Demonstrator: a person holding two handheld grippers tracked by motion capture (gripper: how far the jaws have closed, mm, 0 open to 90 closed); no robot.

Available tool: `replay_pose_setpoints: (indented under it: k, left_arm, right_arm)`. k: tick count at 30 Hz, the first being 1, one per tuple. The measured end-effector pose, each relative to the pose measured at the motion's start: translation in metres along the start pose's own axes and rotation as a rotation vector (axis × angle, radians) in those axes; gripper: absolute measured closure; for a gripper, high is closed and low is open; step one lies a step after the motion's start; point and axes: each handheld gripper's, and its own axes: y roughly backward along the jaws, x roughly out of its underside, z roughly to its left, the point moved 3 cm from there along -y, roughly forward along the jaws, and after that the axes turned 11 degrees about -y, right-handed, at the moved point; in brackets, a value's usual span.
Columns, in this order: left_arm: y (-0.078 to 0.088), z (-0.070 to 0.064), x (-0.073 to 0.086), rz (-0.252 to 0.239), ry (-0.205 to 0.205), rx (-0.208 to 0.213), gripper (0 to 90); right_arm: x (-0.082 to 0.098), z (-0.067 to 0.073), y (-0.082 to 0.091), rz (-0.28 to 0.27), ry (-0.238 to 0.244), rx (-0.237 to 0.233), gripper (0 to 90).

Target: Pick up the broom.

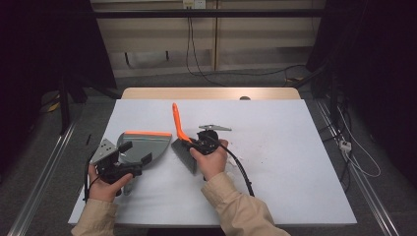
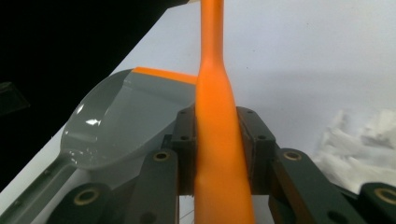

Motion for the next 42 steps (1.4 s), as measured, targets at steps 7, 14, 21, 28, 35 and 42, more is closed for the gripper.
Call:
replay_pose_setpoints:
  k: [7, 14, 21, 28, 35, 42]
  left_arm:
    - [0.000, 0.001, -0.001, -0.003, 0.001, -0.008, 8.6]
    - [-0.003, -0.002, 0.000, 0.006, -0.002, -0.003, 8.6]
    - [-0.003, -0.002, -0.001, 0.005, -0.004, -0.002, 8.6]
    - [-0.004, -0.002, -0.001, 0.005, 0.000, 0.000, 8.6]
    - [-0.002, -0.001, 0.000, 0.004, 0.000, -0.001, 8.6]
    - [-0.001, -0.001, 0.000, 0.004, 0.000, -0.004, 8.5]
  right_arm:
    - [-0.011, -0.019, 0.015, 0.015, 0.008, 0.097, 71.5]
    - [-0.019, -0.043, 0.042, -0.017, 0.002, 0.158, 71.5]
    - [-0.026, -0.041, 0.055, -0.050, 0.002, 0.135, 71.5]
    - [-0.024, -0.017, 0.044, -0.033, 0.014, 0.054, 71.5]
    - [-0.011, -0.020, 0.021, 0.030, 0.020, 0.095, 71.4]
    - [-0.020, -0.037, 0.038, 0.018, 0.026, 0.154, 71.5]
